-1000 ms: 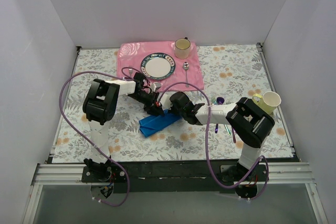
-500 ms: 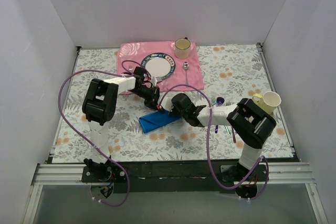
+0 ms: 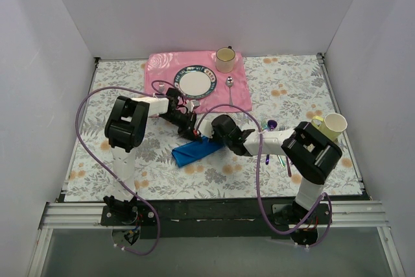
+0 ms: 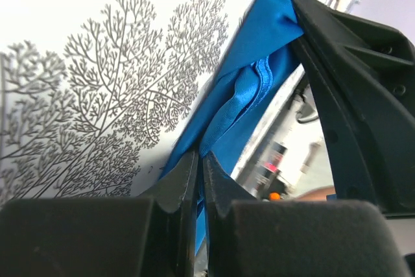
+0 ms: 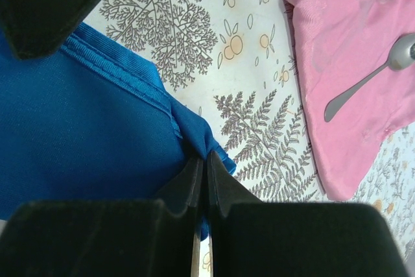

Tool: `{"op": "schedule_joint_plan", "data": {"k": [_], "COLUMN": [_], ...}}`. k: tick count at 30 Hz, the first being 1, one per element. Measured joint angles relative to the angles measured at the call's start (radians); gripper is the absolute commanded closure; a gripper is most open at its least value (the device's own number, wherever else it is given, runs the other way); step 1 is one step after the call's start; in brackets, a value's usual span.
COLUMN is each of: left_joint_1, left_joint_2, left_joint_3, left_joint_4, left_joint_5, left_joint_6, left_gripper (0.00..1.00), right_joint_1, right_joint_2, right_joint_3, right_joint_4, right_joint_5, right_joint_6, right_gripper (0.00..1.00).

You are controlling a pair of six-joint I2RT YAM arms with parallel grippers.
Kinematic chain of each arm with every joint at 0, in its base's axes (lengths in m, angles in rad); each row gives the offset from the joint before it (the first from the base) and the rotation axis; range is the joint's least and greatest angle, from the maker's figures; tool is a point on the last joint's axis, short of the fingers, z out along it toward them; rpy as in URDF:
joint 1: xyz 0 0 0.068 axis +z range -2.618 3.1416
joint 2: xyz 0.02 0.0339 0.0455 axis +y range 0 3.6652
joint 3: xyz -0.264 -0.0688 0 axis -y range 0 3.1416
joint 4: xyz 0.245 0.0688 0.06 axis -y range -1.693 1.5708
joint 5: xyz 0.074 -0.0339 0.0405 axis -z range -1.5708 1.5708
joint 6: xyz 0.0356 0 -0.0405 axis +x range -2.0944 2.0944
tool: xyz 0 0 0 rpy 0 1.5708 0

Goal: Fold the napkin into a case and place the utensils inside
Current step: Fold the 2/3-rectangle-folded napkin at the center of the board.

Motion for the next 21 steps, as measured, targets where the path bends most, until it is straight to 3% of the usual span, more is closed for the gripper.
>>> {"op": "schedule_joint_plan", "data": {"k": [6,12,21], "left_joint_1": [0.004,0.006,0.007], "left_joint_2": [0.009,0.009,0.009], "left_joint_3": [-0.024,-0.031,-0.035], "left_joint_4": [0.002,0.006,0.013], "left_joint_5": [0.027,0.032,0.038], "left_joint_6": [-0.016,-0.026,-0.026], "left_gripper": [1.00,1.00,1.00], "right_joint_1": [0.000,0.000,-0.006], "right_joint_2": [-0.019,-0.024,-0.041], "right_joint_3": [0.067,0.161,0.223], "right_joint_4": [-0.140,-0.261,-0.385], "right_joint_5": [-0.023,-0.048,-0.109], "right_joint_6": [0.067,0.129,0.210], "right_gripper": [0.69,0.58,0.58]}}
